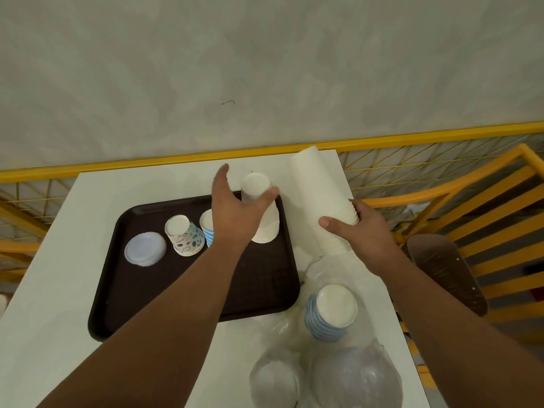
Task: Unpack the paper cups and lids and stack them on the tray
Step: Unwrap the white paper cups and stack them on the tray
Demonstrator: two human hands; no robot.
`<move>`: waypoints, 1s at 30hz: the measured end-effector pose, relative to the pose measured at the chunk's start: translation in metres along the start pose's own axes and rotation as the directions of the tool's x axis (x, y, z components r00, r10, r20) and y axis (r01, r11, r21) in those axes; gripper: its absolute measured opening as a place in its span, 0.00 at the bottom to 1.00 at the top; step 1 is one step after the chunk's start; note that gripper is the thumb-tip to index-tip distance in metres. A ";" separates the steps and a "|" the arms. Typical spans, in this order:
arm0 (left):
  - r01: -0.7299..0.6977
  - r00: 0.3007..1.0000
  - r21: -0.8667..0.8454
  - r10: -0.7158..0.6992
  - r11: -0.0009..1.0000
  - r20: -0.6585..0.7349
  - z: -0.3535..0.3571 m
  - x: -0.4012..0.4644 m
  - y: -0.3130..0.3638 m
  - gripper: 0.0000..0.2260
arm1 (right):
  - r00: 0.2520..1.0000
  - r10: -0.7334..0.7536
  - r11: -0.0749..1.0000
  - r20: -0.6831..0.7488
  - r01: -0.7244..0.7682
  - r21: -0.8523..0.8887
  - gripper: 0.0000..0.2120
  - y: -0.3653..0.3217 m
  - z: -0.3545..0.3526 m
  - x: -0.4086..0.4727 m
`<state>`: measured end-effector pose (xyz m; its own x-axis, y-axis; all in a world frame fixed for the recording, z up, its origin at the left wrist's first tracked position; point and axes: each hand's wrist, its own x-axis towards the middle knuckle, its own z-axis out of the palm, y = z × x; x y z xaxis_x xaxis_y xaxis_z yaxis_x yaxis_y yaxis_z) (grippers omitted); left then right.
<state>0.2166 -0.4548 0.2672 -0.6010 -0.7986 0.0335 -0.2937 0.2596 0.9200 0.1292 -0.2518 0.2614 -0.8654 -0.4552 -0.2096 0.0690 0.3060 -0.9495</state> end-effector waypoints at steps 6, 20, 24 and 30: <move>0.125 0.982 -0.404 -0.057 0.906 0.178 0.012 -0.019 0.066 0.27 | 0.986 -0.073 0.994 0.147 0.083 -0.065 0.38 -0.026 0.009 -0.003; -0.010 0.997 -0.400 -0.022 0.917 -0.075 -0.026 0.032 0.090 0.31 | 0.988 -0.155 0.913 0.024 0.153 -0.379 0.35 -0.022 0.003 -0.001; -0.155 0.987 -0.074 0.151 0.985 -0.051 -0.033 0.034 0.079 0.31 | 0.993 -0.117 0.921 0.005 0.110 -0.374 0.35 -0.015 -0.004 0.002; -0.100 0.994 0.047 0.098 0.994 0.038 -0.019 0.027 0.042 0.33 | 0.995 -0.099 0.933 -0.019 0.086 -0.351 0.35 -0.010 -0.008 0.004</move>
<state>0.2024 -0.4759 0.3145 -0.6547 -0.7480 0.1086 -0.2671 0.3633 0.8926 0.1209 -0.2503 0.2721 -0.8773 -0.4673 -0.1097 -0.1844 0.5391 -0.8218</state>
